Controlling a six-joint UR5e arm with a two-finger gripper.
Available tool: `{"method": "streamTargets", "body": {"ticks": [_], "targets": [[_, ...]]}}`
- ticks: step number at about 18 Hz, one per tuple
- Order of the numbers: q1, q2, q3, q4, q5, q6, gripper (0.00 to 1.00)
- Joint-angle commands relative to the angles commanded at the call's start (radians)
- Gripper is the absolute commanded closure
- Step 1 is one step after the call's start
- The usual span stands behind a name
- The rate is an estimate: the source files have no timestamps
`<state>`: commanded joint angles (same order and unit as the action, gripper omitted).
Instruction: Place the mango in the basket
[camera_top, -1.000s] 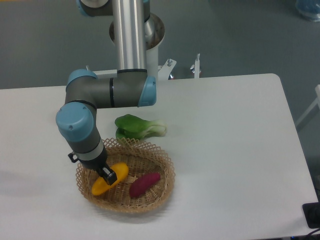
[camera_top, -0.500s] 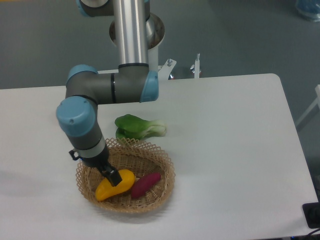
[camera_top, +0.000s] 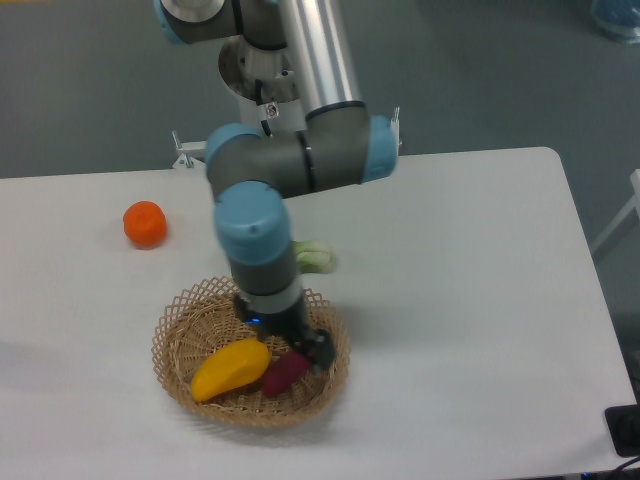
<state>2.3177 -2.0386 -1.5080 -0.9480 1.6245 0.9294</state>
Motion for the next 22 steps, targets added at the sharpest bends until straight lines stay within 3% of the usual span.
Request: {"method": "streamTargets", "body": {"ticks": [5, 8, 18, 22], "targets": [[0.089, 0.000, 0.011, -0.006, -0.003, 0.095, 0.00], [0.130, 0.000, 0.035, -0.066, -0.008, 0.146, 0.00], [0.223, -0.009, 0.058, -0.081, -0.026, 0.316, 0.00], [0.259, -0.003, 0.066, -0.129, -0.061, 0.374, 0.00]]}}
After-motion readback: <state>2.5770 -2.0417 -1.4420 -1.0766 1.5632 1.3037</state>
